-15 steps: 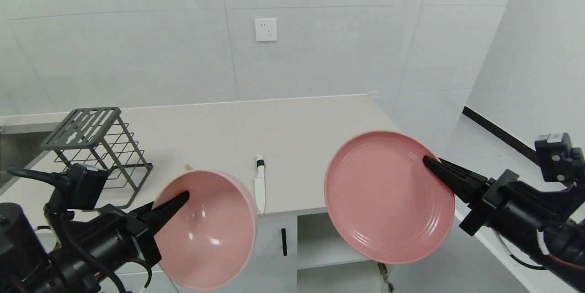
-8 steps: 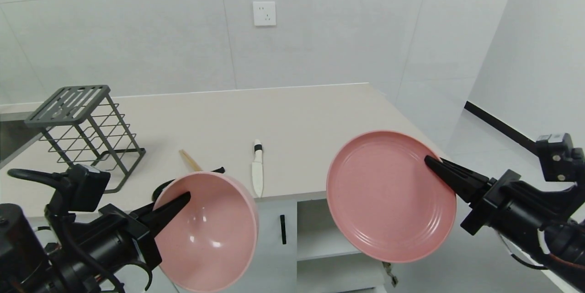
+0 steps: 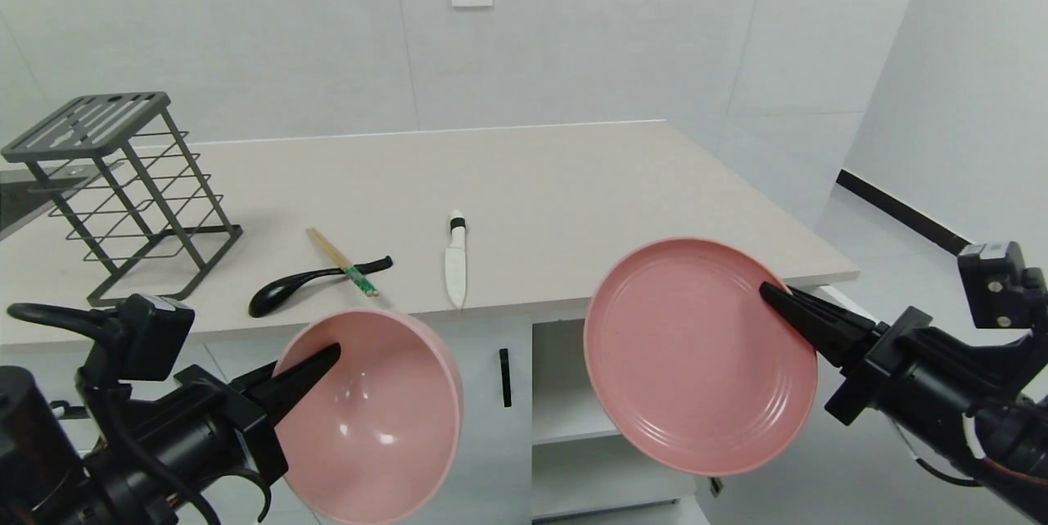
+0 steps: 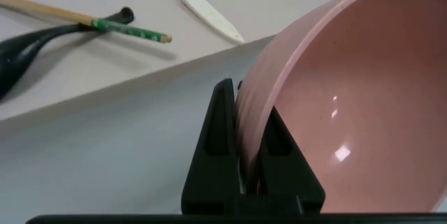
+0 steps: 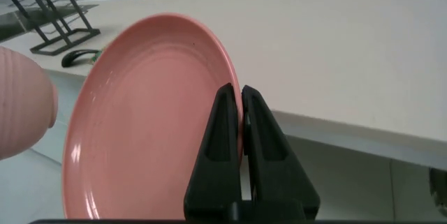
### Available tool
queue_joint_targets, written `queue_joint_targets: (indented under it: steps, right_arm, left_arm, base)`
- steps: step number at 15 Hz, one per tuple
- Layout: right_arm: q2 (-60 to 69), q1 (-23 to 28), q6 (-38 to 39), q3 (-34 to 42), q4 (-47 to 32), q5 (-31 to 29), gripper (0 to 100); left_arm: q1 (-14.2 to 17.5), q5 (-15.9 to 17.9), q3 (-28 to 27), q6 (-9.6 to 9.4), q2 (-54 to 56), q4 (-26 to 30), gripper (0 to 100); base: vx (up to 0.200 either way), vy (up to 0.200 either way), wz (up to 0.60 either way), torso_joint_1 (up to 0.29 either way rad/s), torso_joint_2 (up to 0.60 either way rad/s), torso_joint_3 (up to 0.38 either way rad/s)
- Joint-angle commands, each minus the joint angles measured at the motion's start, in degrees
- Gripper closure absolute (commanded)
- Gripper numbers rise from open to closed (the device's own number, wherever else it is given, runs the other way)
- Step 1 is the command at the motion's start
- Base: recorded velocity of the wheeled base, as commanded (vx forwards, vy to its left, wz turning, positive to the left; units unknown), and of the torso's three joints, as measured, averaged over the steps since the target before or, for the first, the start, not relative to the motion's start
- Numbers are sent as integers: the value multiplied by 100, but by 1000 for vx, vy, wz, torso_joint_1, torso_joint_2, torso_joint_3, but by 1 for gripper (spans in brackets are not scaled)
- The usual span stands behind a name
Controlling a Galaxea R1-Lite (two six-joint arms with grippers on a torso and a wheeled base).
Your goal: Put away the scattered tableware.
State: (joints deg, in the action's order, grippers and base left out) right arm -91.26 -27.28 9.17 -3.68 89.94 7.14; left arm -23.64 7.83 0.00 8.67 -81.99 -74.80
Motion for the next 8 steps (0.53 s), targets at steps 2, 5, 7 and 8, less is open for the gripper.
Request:
queue_joint_targets:
  steps: [2, 5, 7, 8]
  right_arm:
    - [-15, -5, -3, 8, 6, -2, 100]
    - [-67, -5, -3, 8, 6, -2, 100]
    - [-103, -5, 6, 8, 6, -2, 100]
    - [-103, -5, -3, 17, 6, -2, 100]
  left_arm:
    - [-36, 0, 0, 3, 8, 53, 100]
    - [-36, 0, 0, 3, 105, 89, 100]
    - [-27, 0, 0, 3, 166, 106, 100]
    - [-36, 0, 0, 3, 166, 115, 100]
  base:
    - [0, 0, 0, -266, 505, 241]
    - [-133, 0, 0, -251, 489, 227]
    - [-100, 0, 0, -242, 491, 219]
    - [0, 0, 0, -261, 466, 203]
